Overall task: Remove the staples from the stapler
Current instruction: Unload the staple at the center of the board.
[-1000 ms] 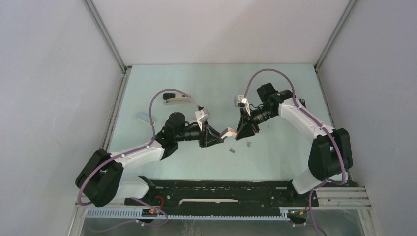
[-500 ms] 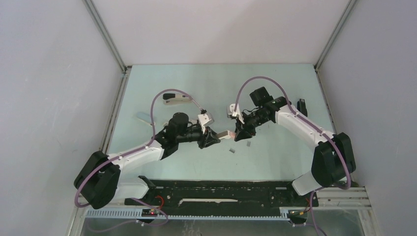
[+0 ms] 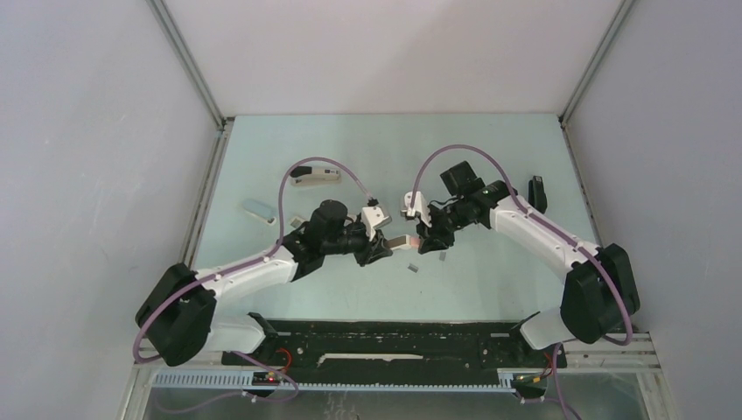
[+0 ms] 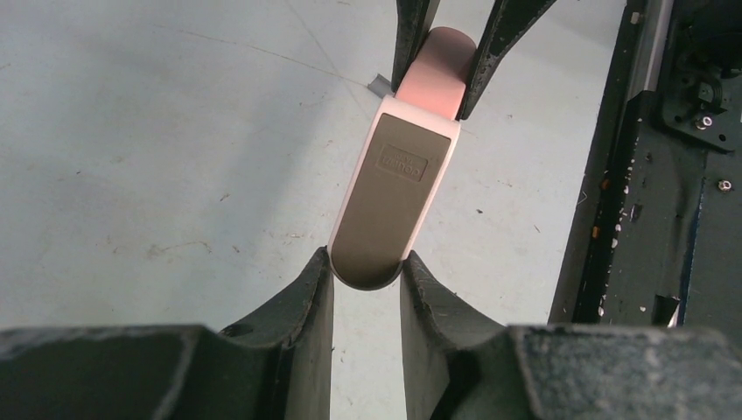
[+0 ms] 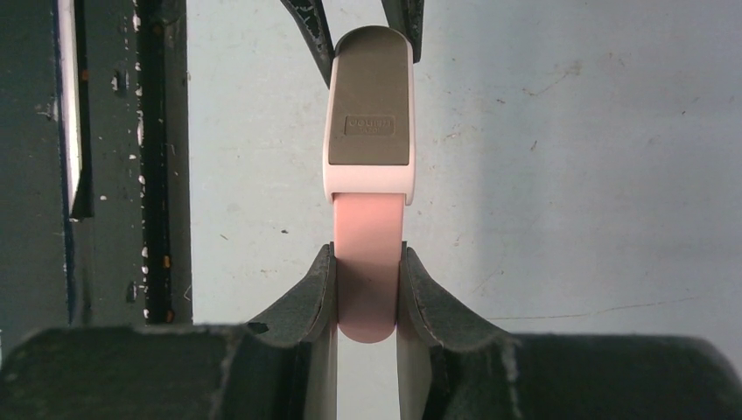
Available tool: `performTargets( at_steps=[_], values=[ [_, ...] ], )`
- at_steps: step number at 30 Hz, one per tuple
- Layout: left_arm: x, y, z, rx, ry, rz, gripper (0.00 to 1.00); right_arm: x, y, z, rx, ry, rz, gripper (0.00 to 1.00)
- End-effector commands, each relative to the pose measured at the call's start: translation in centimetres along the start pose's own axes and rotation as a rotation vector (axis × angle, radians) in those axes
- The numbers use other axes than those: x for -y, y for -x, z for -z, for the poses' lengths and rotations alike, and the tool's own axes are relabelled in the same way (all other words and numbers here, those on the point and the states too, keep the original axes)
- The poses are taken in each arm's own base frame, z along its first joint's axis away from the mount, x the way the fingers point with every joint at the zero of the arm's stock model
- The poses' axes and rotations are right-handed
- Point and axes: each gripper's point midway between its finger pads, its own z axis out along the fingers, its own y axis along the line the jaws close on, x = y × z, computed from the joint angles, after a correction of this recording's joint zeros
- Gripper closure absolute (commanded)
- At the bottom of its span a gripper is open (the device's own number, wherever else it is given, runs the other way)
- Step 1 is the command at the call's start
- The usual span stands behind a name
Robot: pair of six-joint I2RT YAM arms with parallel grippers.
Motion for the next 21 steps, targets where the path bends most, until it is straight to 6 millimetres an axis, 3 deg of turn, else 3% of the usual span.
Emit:
performTargets(
  at_steps=[1,5,13,17,21],
  values=[
    [0.3,1.2,-0.4,0.063,-0.027,0.033,0.94,-0.6,1.6,0.6,0.074,0.026,-0.039,1.0],
    [1.8,2.3,-1.4,0.14,-0.121,0.171,0.79,-1.6,3.5,0.9,0.164,0.107,-0.124,1.0],
    [3.4,3.4,-2.9,0.22,-0.231,0.324,0.64,-2.2,5.3,0.9,0.27,0.226,-0.282,1.0],
    [3.1,3.3,-1.7,0.251,-0.18,0.317,0.44,-1.6,5.0,1.3,0.287,0.233,-0.332,1.0],
    [2.0,2.6,0.8,0.283,-0.045,0.316,0.28,-0.9,4.6,1.9,0.286,0.202,-0.345,1.0]
  ],
)
